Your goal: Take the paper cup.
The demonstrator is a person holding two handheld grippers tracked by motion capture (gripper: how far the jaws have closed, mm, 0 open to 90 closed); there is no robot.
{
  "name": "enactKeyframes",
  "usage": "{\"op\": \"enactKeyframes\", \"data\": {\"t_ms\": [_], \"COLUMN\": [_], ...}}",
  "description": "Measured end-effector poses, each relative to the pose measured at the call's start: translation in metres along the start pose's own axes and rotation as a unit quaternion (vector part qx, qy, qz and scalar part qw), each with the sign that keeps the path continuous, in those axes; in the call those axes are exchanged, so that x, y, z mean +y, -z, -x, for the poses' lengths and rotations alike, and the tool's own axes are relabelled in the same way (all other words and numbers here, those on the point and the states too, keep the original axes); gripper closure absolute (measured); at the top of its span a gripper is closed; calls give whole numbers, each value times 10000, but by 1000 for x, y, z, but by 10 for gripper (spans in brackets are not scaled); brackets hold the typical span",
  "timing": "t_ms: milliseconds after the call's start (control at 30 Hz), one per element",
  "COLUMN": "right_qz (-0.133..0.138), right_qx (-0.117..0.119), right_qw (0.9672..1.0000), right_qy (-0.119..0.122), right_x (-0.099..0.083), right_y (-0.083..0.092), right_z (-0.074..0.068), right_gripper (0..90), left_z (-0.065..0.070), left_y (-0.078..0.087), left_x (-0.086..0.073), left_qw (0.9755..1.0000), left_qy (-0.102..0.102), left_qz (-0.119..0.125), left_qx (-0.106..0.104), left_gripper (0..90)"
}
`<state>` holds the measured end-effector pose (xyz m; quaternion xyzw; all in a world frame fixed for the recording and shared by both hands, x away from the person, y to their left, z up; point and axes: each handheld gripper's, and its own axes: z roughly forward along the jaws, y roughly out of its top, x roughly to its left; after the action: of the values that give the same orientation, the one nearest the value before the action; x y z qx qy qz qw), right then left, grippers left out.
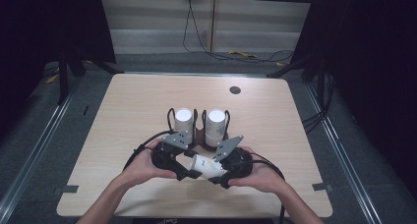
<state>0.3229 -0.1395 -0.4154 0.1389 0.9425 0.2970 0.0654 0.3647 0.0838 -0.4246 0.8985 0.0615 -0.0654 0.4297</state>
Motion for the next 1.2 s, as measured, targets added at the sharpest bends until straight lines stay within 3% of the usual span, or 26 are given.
{"op": "enactKeyframes", "data": {"t_ms": [533, 1200], "right_qz": [-114, -345], "right_qx": [19, 50], "right_qw": [9997, 9988], "right_qy": [208, 342], "right_x": [9, 11], "right_y": [-2, -7], "right_z": [-3, -8], "right_gripper": [318, 314], "left_z": [1, 3], "left_y": [0, -6], "left_x": [0, -1], "left_qw": [10000, 9993], "left_qy": [-15, -128], "left_qz": [7, -302], "left_qx": [-51, -160], "left_gripper": [308, 331]}}
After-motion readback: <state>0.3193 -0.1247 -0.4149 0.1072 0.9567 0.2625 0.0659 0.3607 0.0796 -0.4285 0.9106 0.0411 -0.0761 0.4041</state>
